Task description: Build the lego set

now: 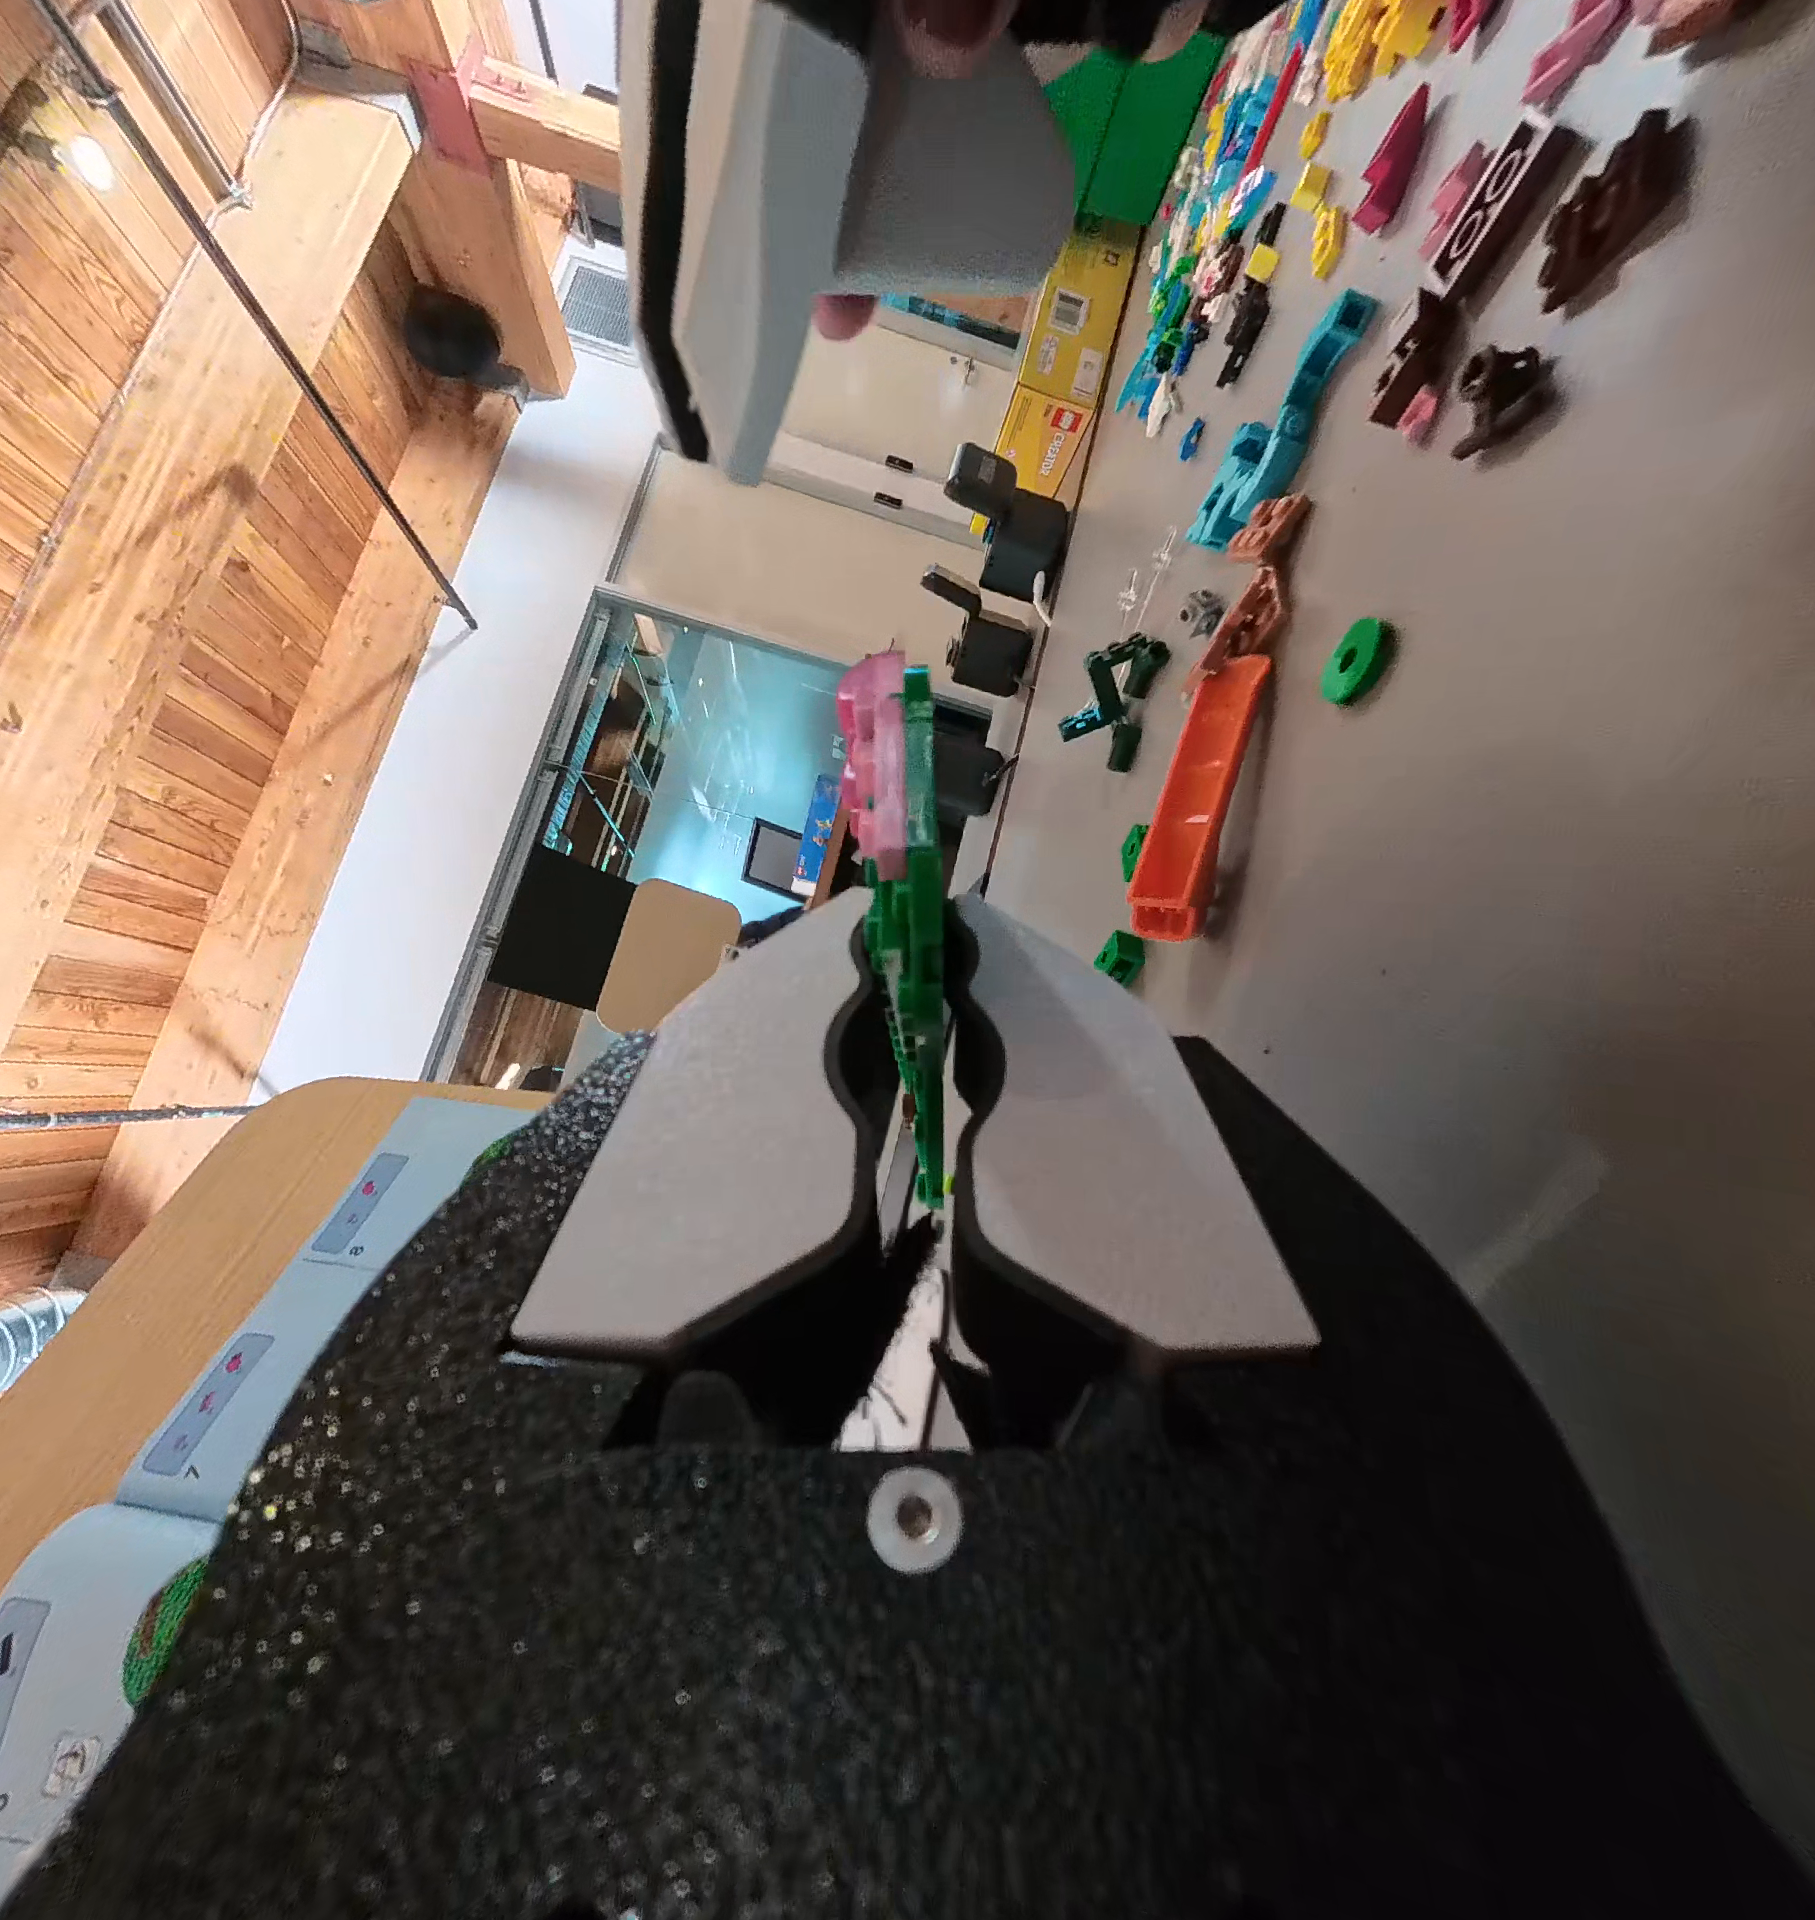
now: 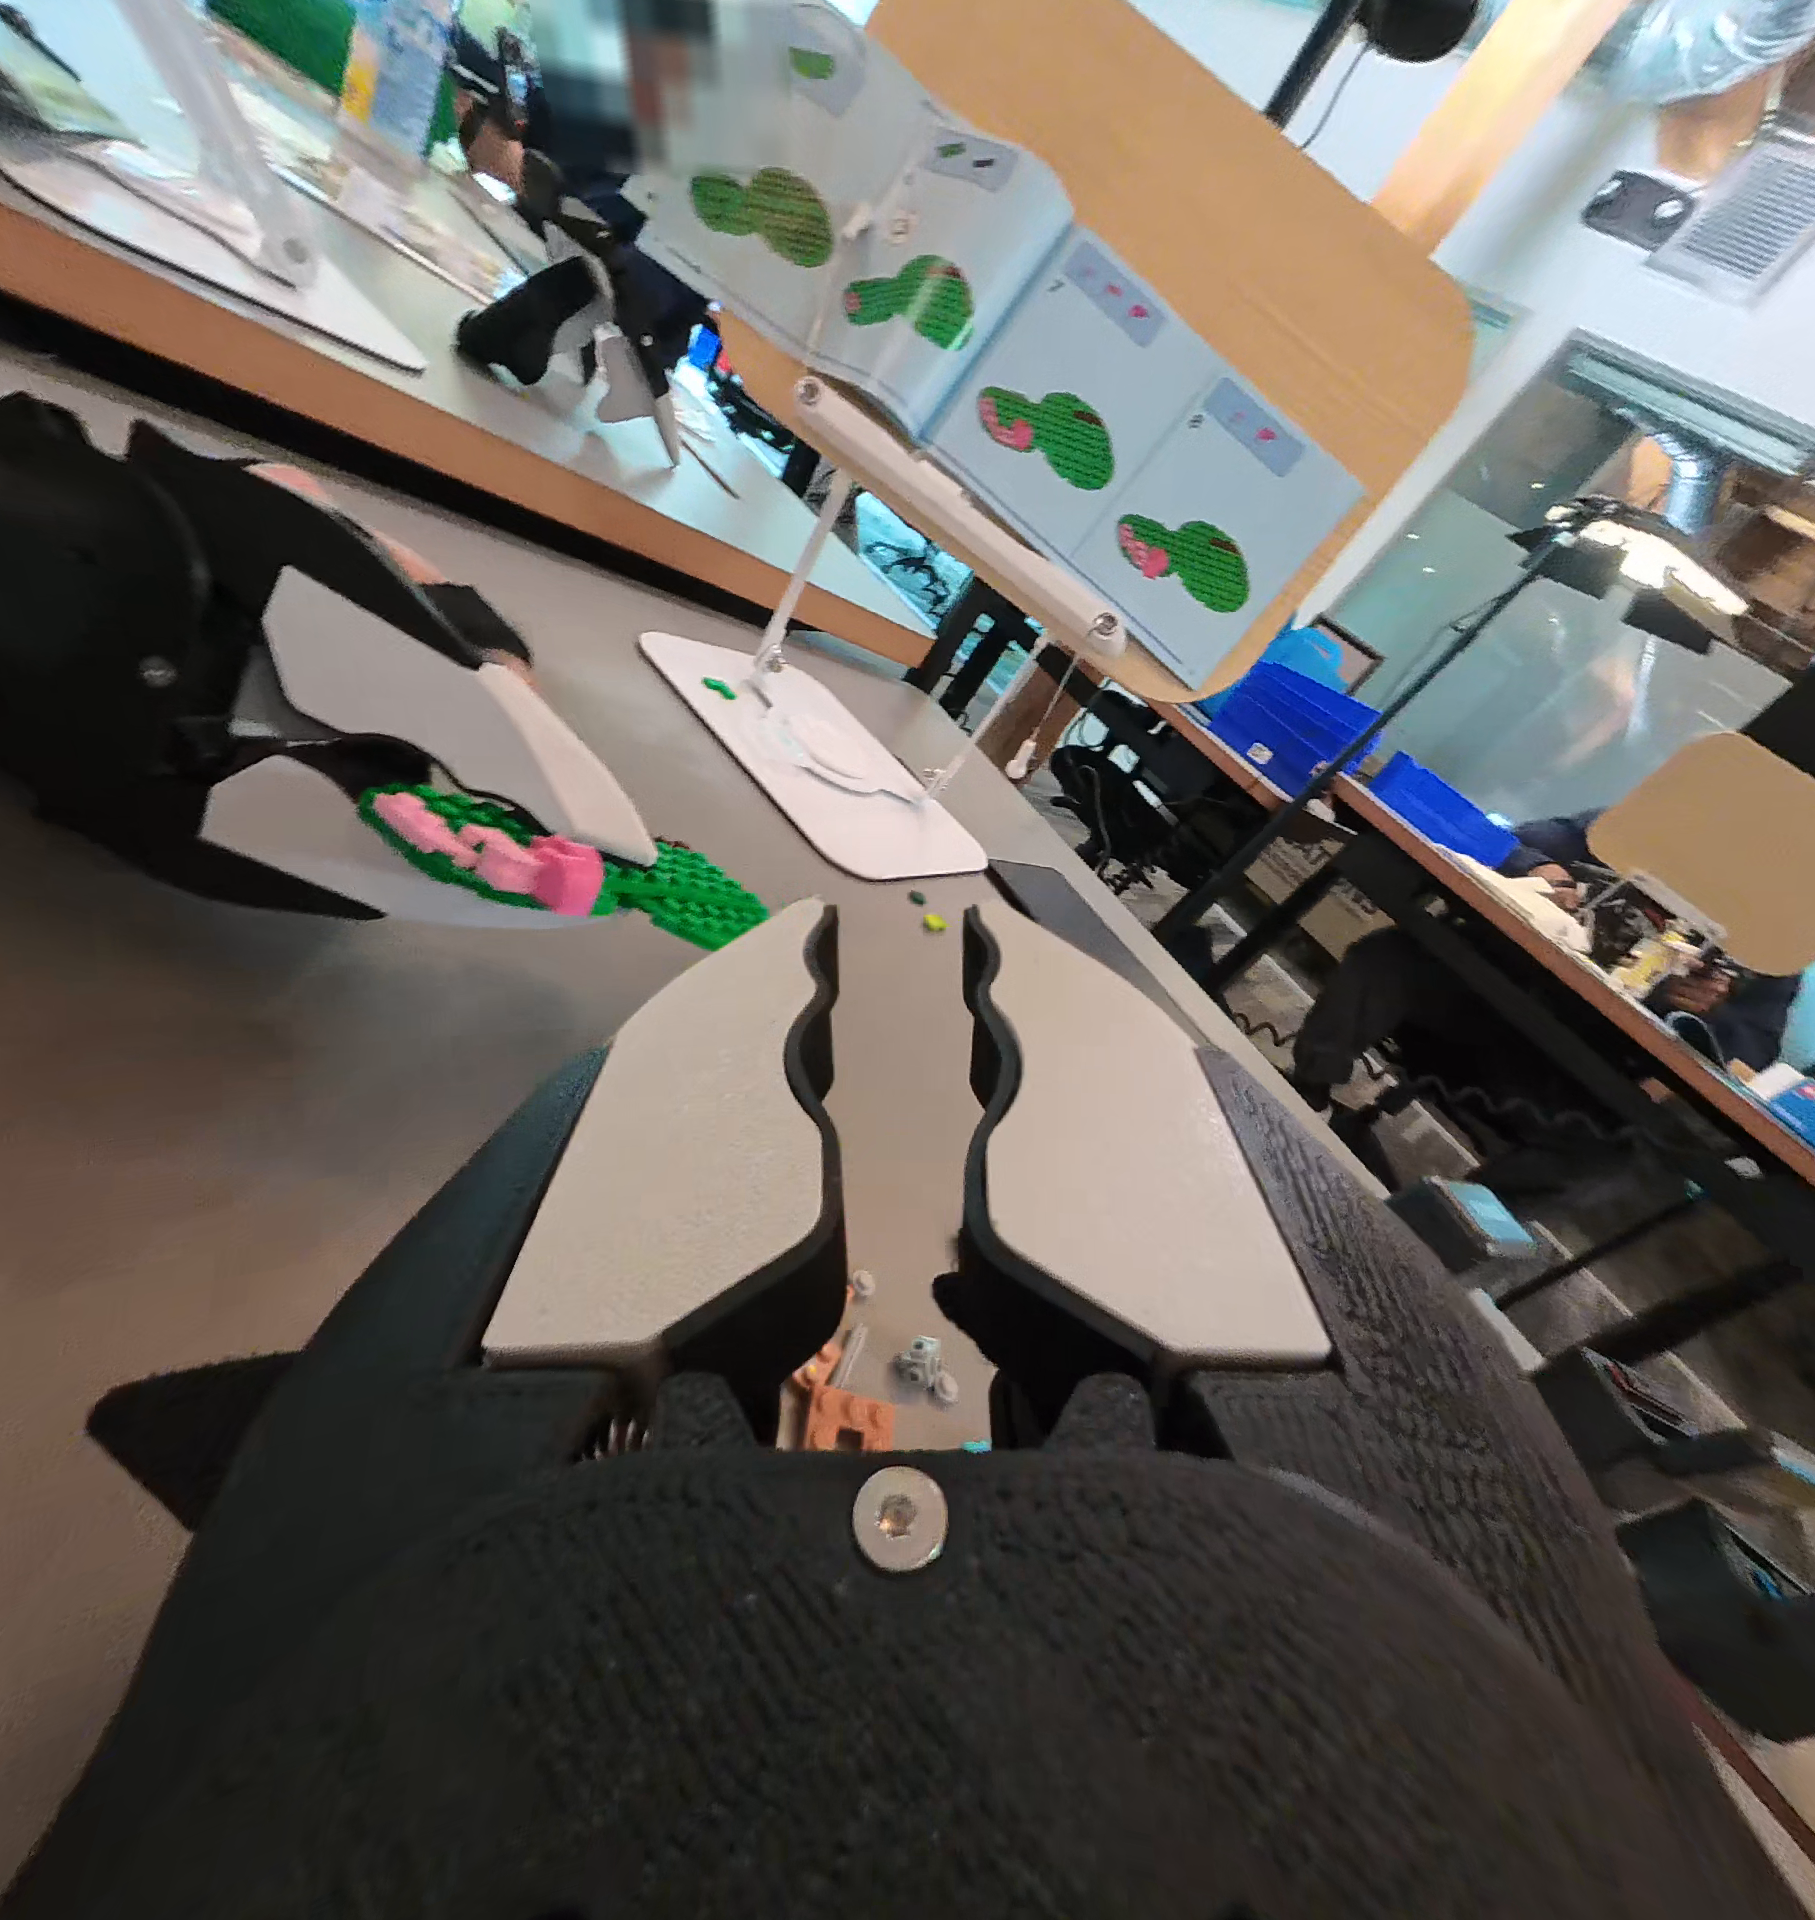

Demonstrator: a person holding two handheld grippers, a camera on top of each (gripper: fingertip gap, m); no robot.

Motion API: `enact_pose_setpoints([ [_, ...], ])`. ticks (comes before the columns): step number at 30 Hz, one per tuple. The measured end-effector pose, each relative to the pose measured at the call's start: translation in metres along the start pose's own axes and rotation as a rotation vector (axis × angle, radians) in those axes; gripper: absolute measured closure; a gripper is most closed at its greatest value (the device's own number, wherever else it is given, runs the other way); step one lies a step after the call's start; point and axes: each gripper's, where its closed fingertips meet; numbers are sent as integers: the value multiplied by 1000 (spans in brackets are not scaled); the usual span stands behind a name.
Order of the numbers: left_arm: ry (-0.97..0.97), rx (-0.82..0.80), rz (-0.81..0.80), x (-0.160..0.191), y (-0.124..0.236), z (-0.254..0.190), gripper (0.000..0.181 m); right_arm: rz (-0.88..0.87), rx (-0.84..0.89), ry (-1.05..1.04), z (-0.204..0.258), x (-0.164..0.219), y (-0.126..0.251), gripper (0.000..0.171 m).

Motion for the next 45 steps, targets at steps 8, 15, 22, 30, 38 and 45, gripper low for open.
enact_pose_setpoints([
  [8, -27, 10, 3, 0, -1, -5, 172, 11, 124, 4, -14, 3, -1, 160],
  [15, -25, -8, 23, 5, -4, -2, 172, 35, 151, 17, -13, 13, -5, 163],
  [22, -19, -13, 100, 32, -17, 2, 172, 13, 181, -80, -25, -7, -16, 164],
  [30, -26, 24, 99, 34, -23, -5, 173, -66, -30, -176, -34, -131, -142, 153],
  [38, 5, 57, 102, 38, -23, -9, 173, 79, -111, -107, 15, -164, -313, 139],
  [45, 5, 73, 90, 34, -23, -12, 173, 136, -54, 41, 50, -166, -371, 150],
])
Point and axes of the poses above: each gripper's, where its closed fingertips meet, y back along the fingers, x out of its underside, z = x × y across the jaws, and after that the axes turned 5 degrees about z, right-handed
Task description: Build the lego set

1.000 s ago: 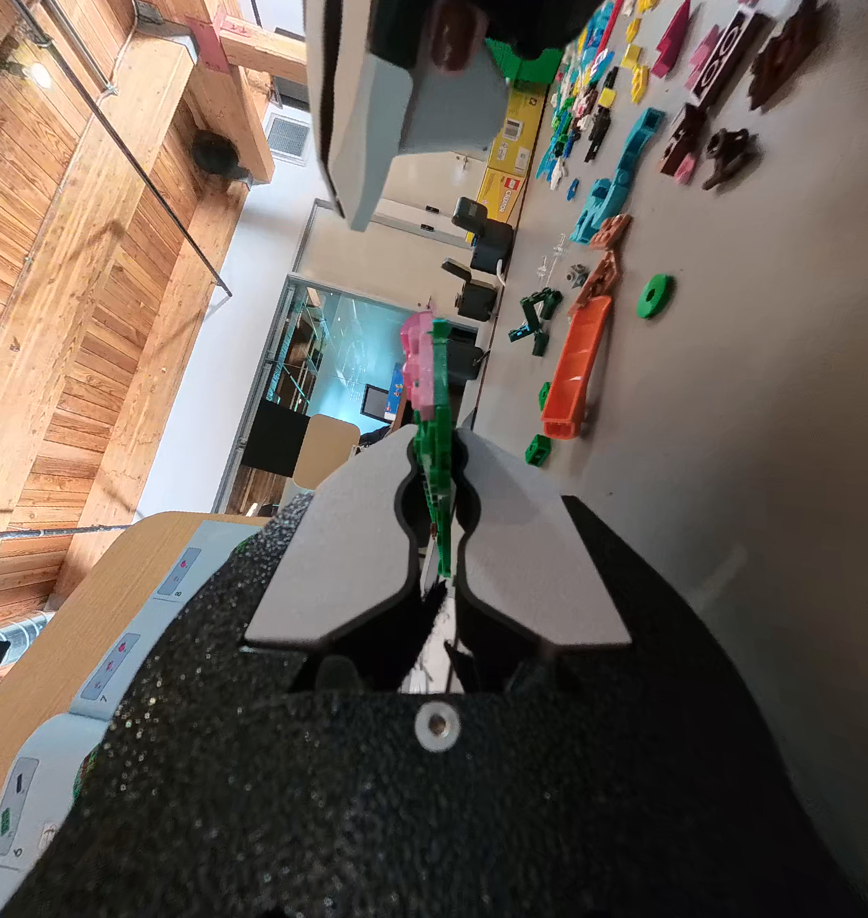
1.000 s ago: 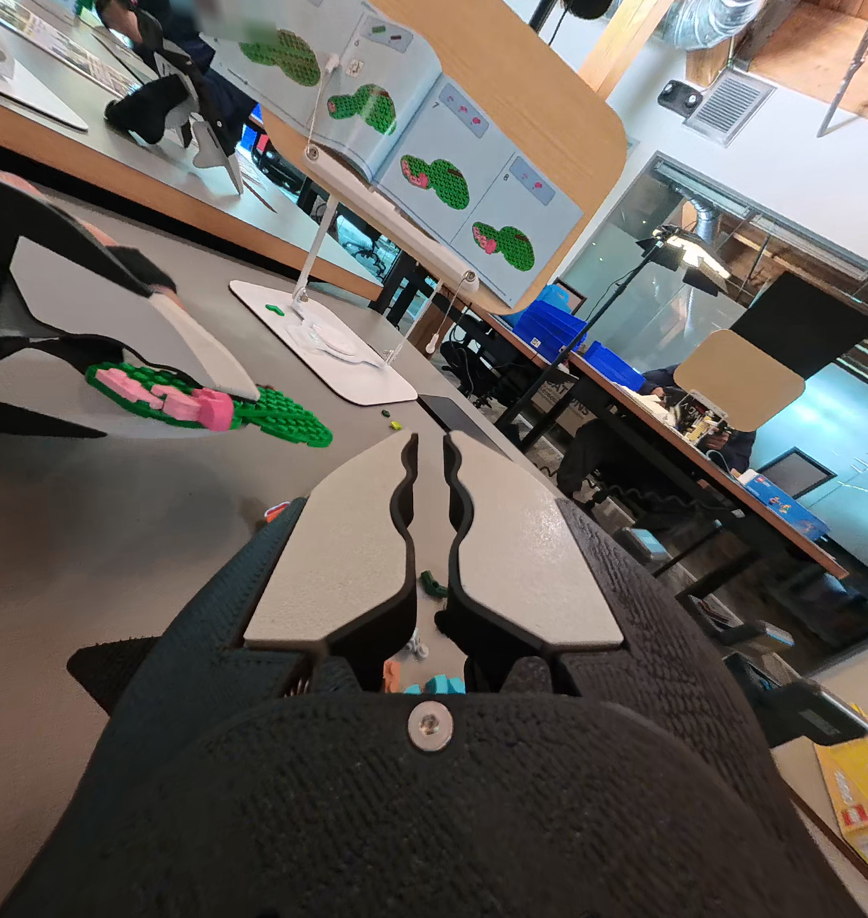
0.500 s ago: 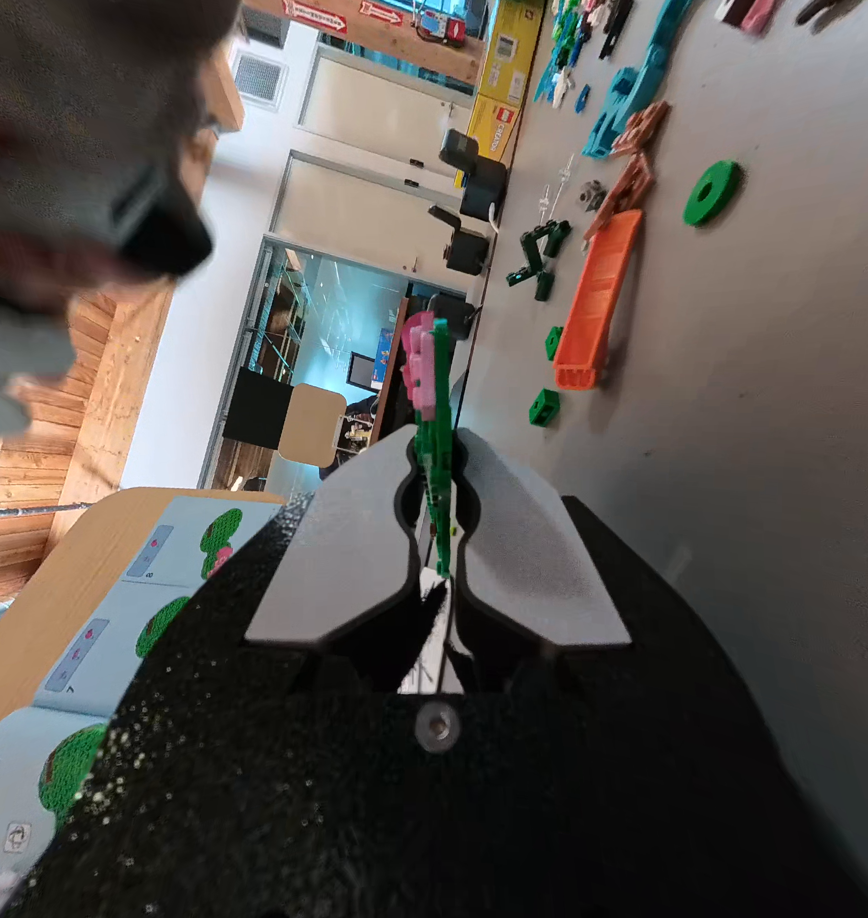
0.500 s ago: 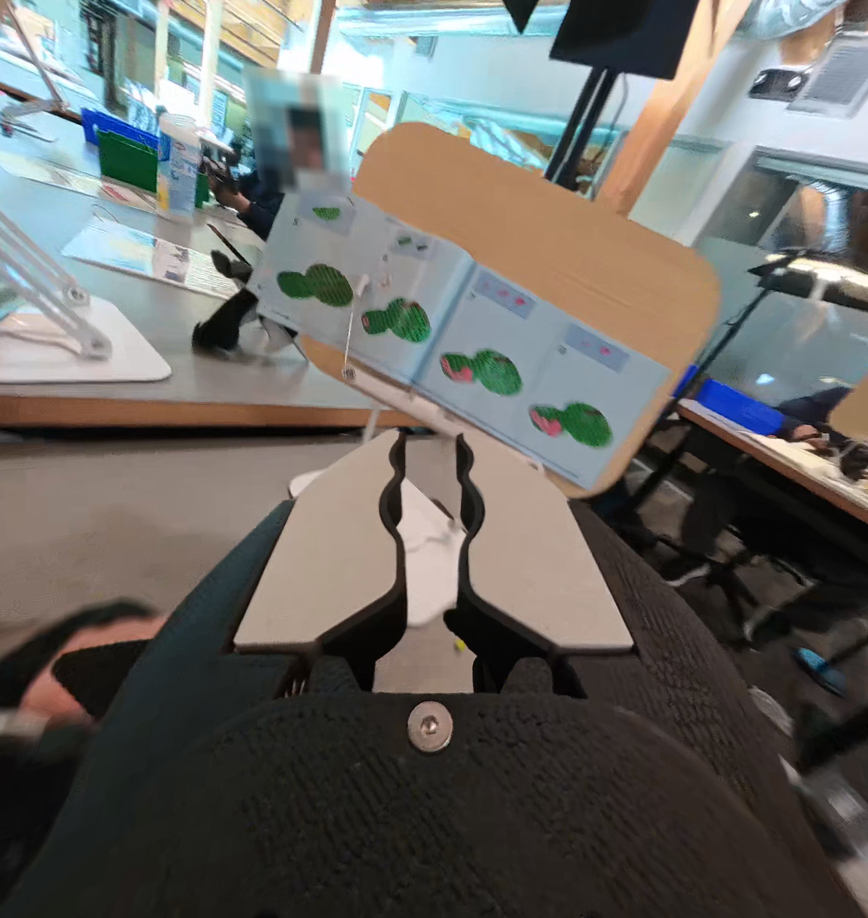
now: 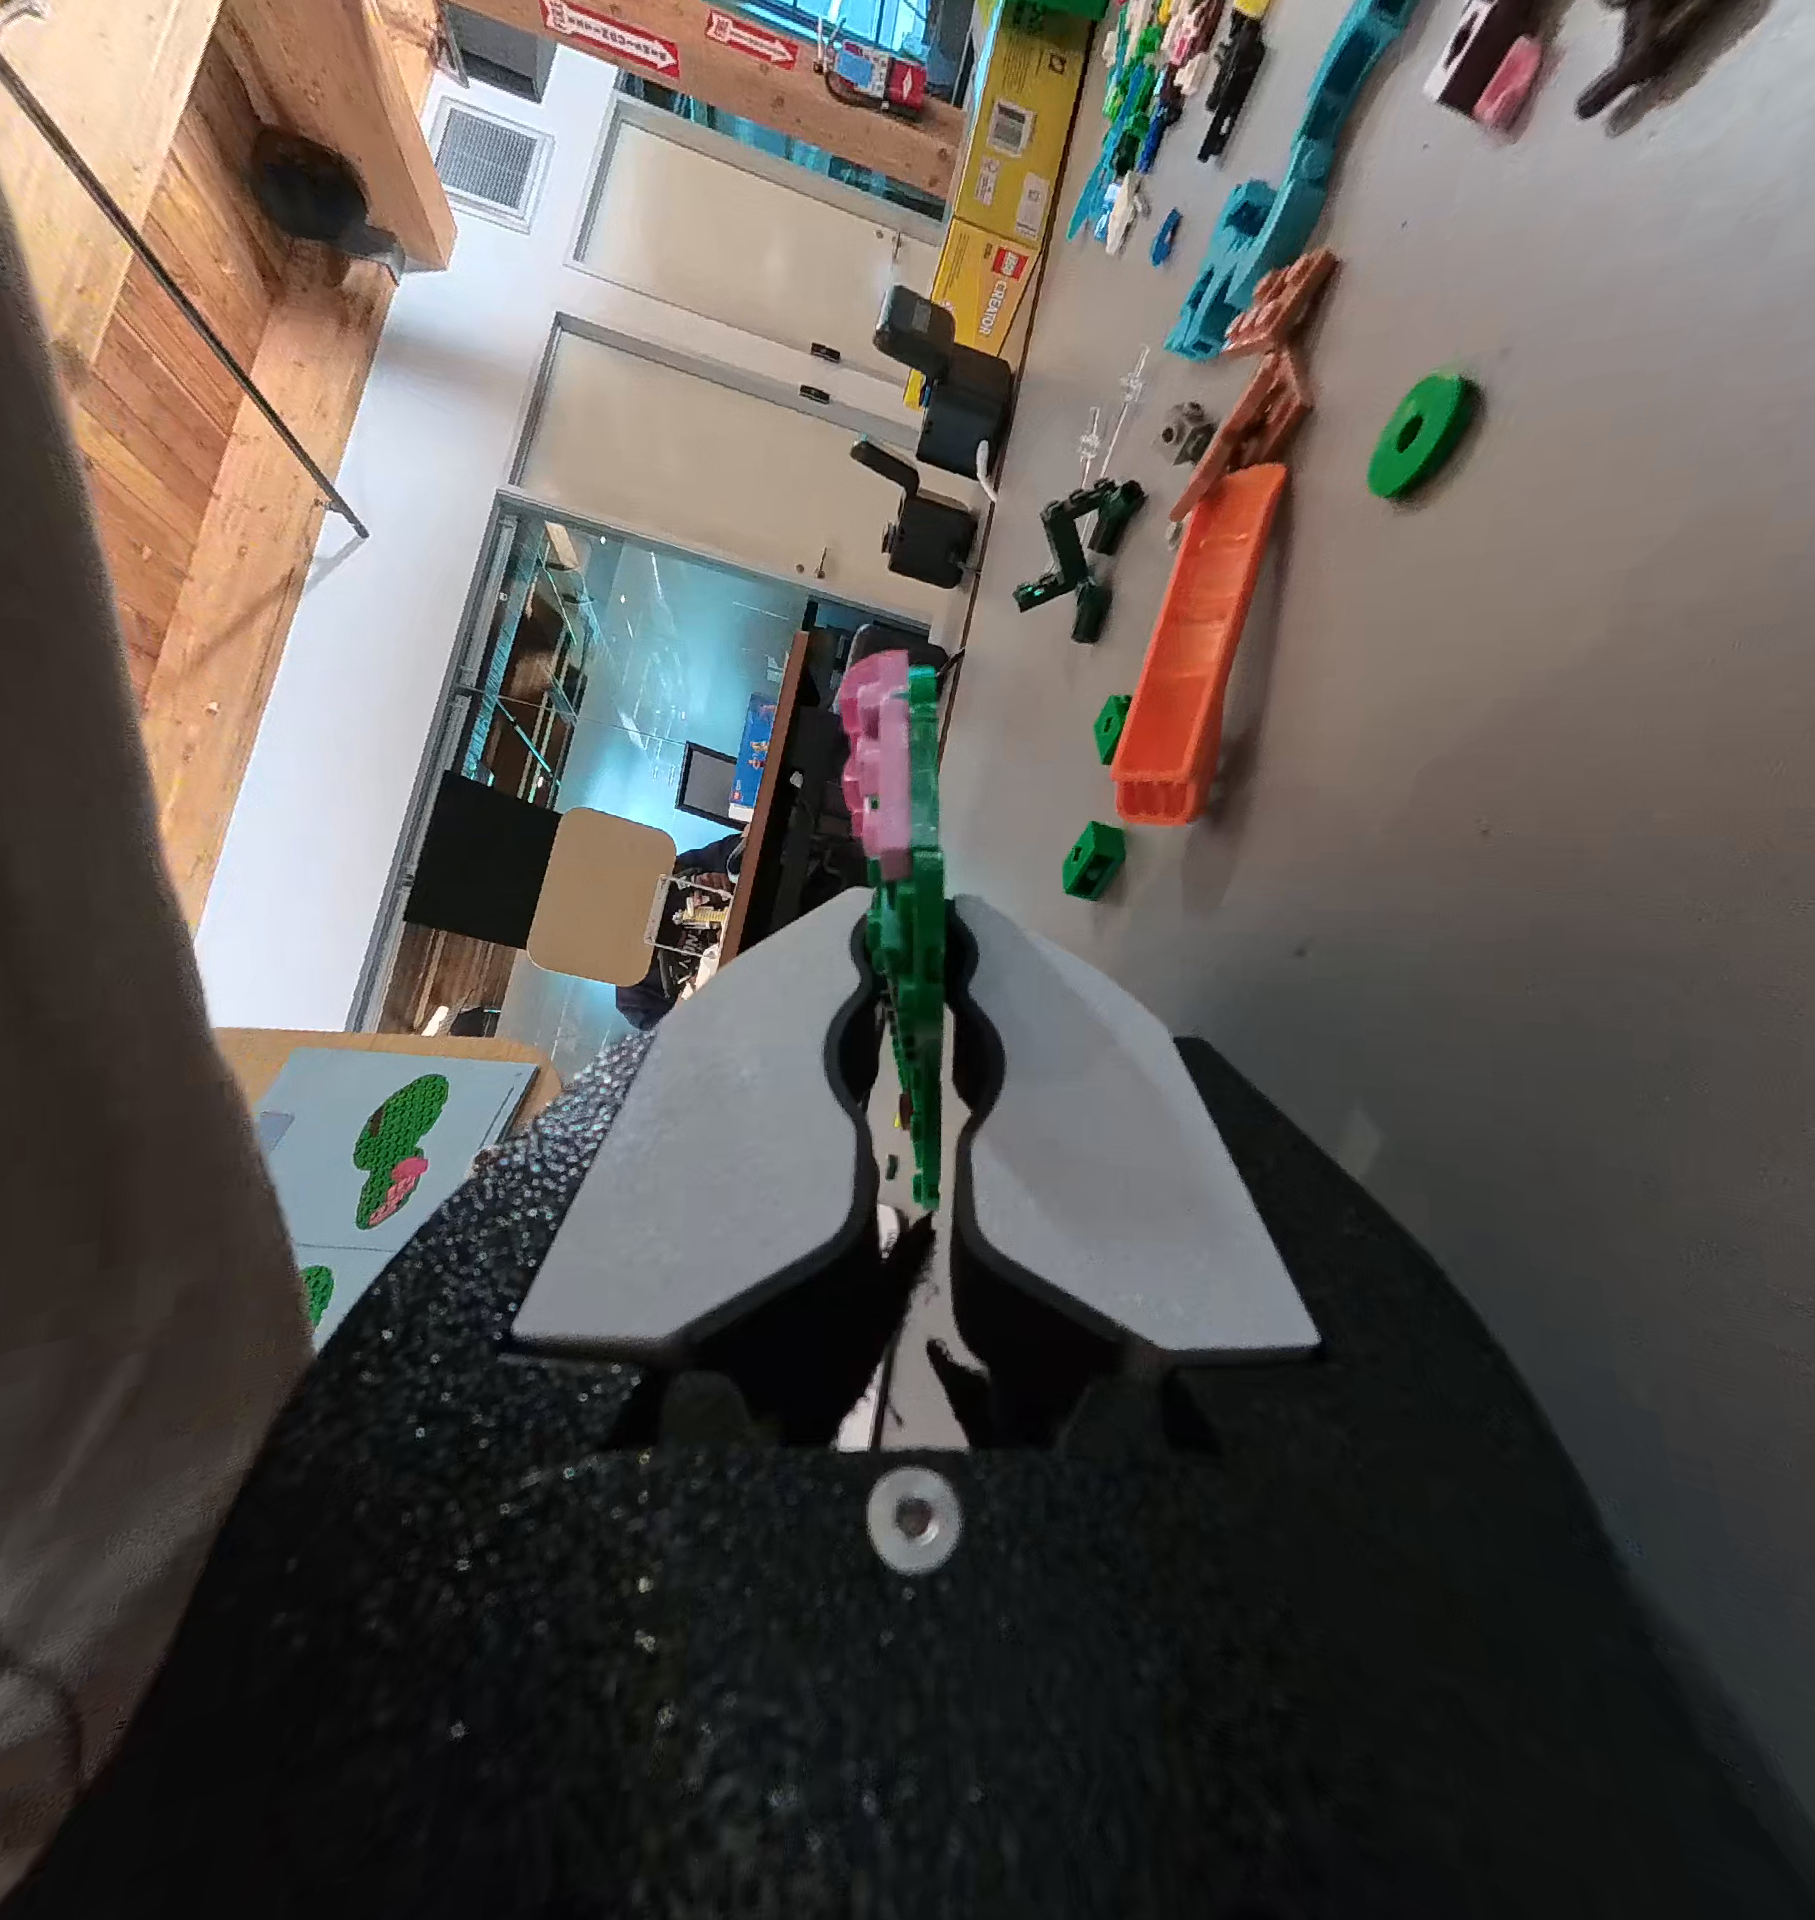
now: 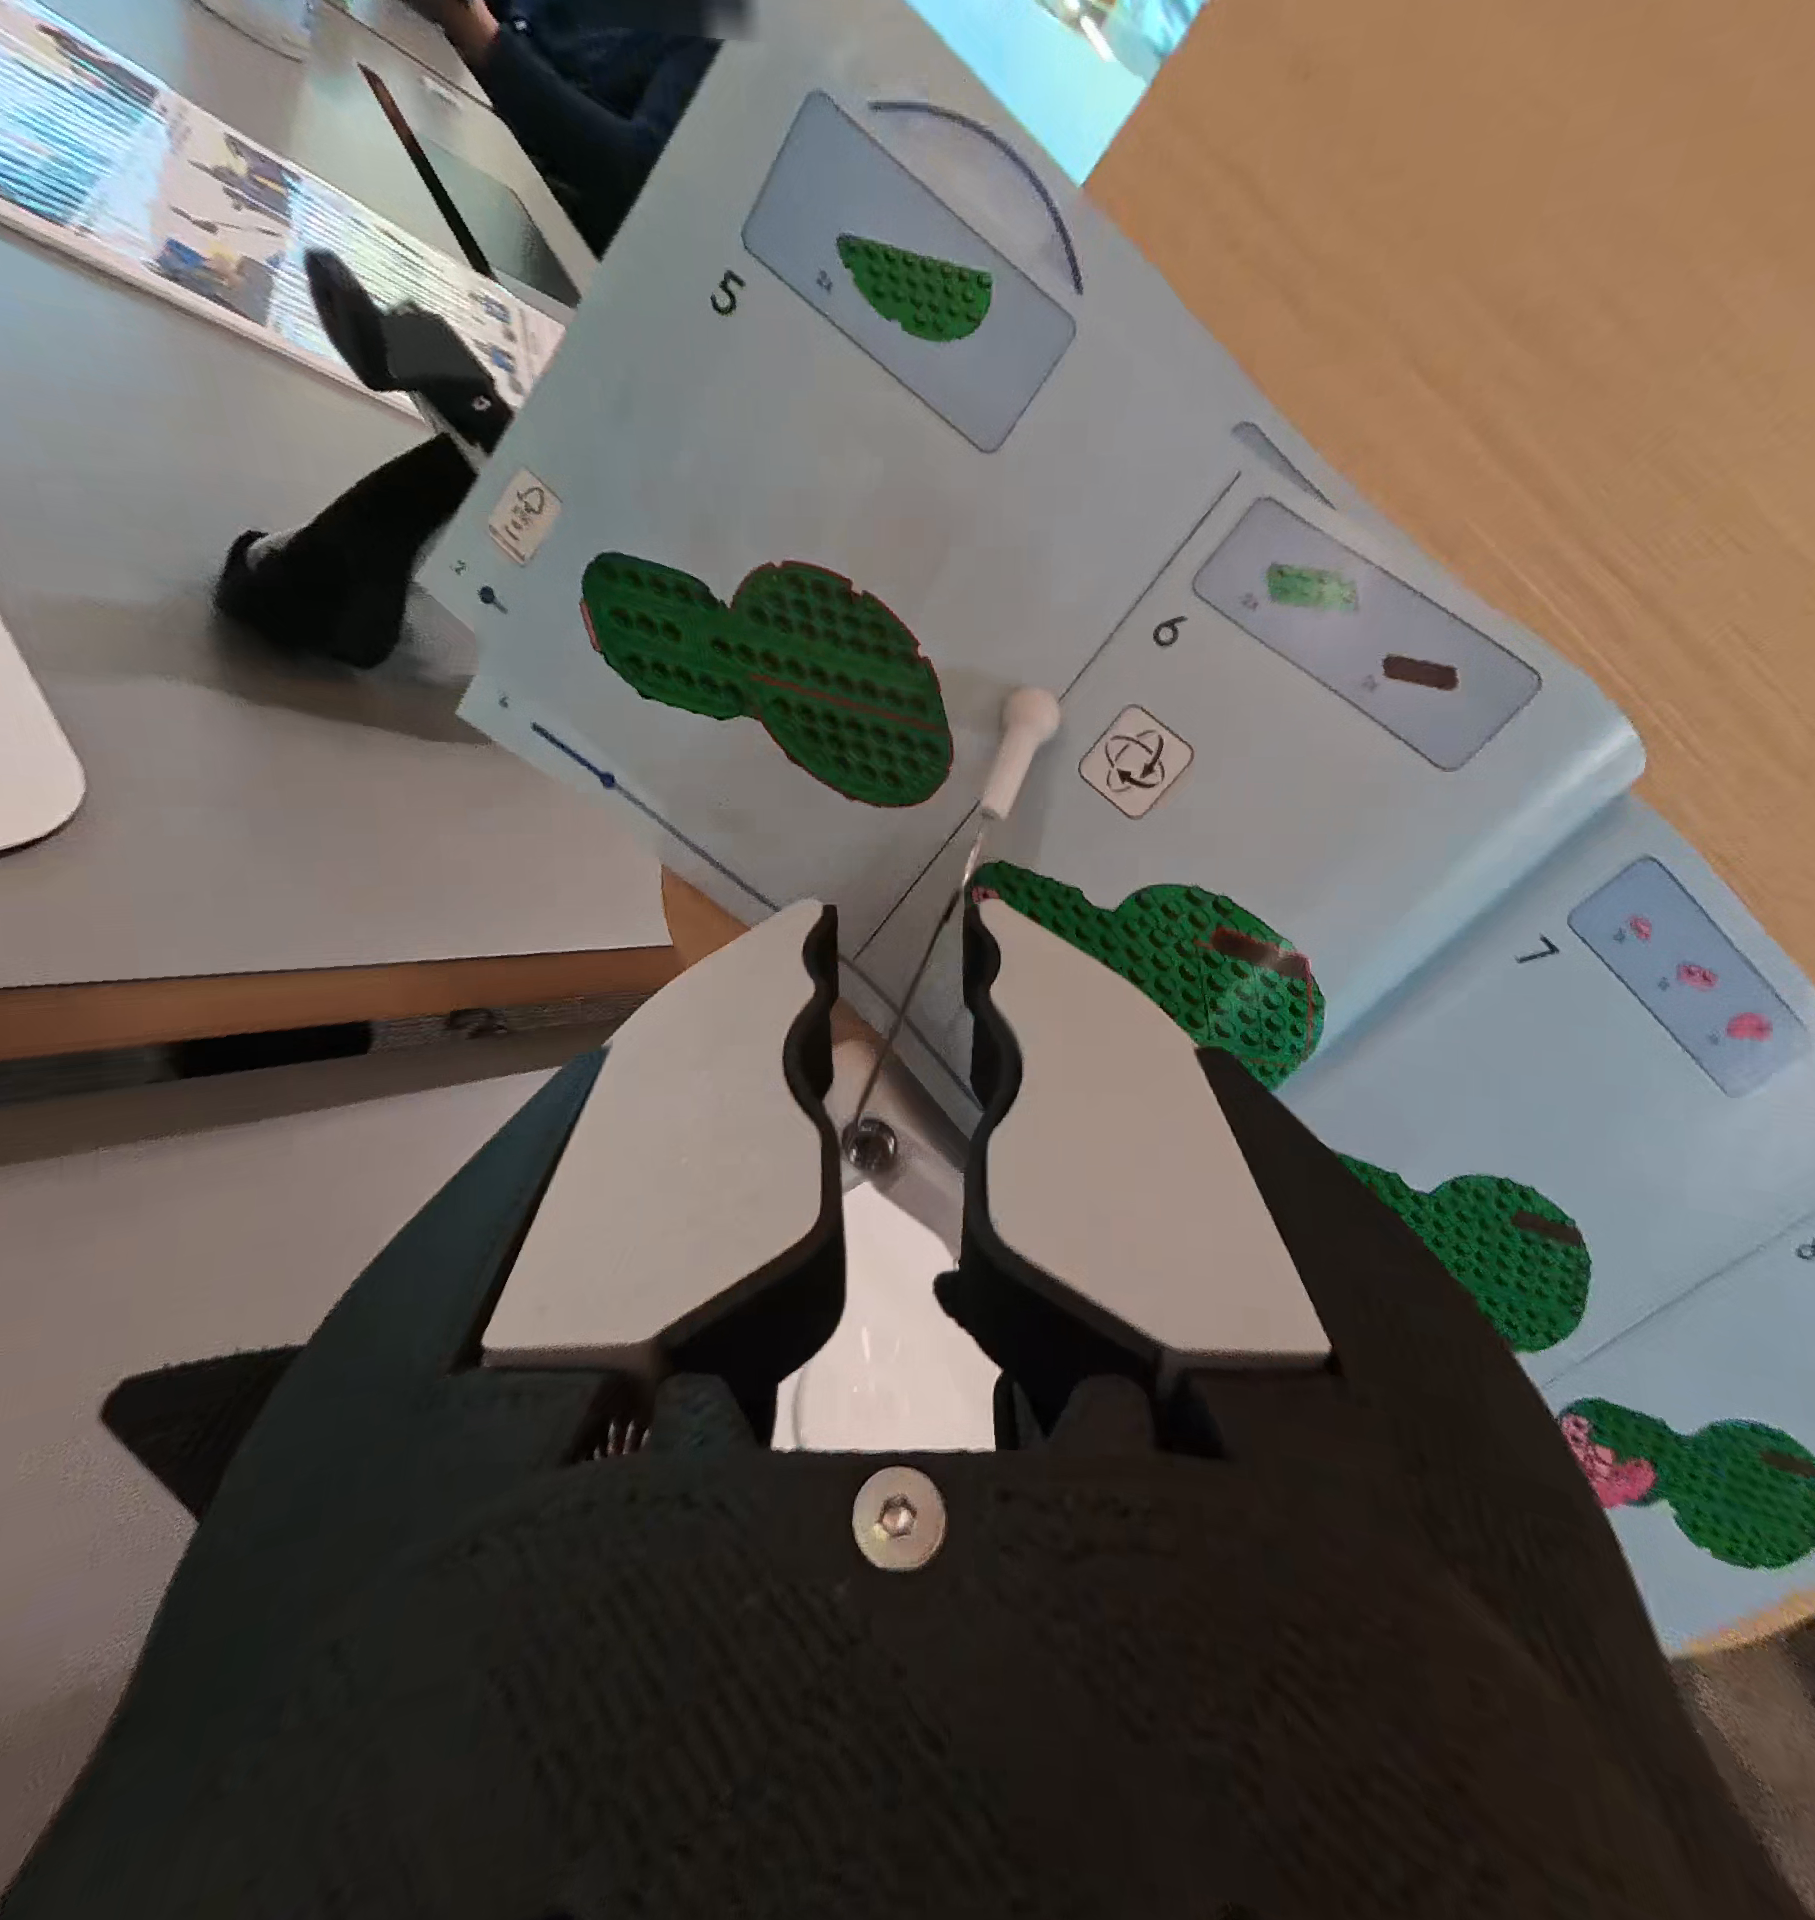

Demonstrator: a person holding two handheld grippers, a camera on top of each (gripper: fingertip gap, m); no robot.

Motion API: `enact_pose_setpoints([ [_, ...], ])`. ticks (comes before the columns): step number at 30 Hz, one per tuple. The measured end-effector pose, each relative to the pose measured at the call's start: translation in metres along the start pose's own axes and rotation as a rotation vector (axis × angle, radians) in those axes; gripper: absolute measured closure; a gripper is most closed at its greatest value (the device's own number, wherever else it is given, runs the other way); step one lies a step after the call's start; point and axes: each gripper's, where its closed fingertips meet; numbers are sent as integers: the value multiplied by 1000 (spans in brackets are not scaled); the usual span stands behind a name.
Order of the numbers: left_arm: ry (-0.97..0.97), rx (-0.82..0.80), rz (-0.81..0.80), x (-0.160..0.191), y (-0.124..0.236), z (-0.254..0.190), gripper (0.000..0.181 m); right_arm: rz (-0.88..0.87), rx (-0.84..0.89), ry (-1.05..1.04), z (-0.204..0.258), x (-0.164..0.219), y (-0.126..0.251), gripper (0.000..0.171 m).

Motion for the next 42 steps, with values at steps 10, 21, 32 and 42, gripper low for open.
enact_pose_setpoints([
  [10, 10, 13, -3, -1, -1, -2, 173, -2, 80, 257, 6, -3, -14, 169],
  [21, 20, 25, 5, 1, -2, -3, 172, -36, 90, 1169, 50, 19, -20, 169],
  [32, 25, 34, 8, 1, -3, -4, 173, -318, 228, 225, -78, 19, 76, 150],
  [42, 34, 36, 6, 1, -3, -4, 172, -127, 75, -807, -185, 158, 64, 161],
])
Point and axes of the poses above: each gripper's, where its closed fingertips meet, y back along the fingers, x out of its underside, z = x × y across the jaws, and after that the axes turned 5 degrees about z, right-handed
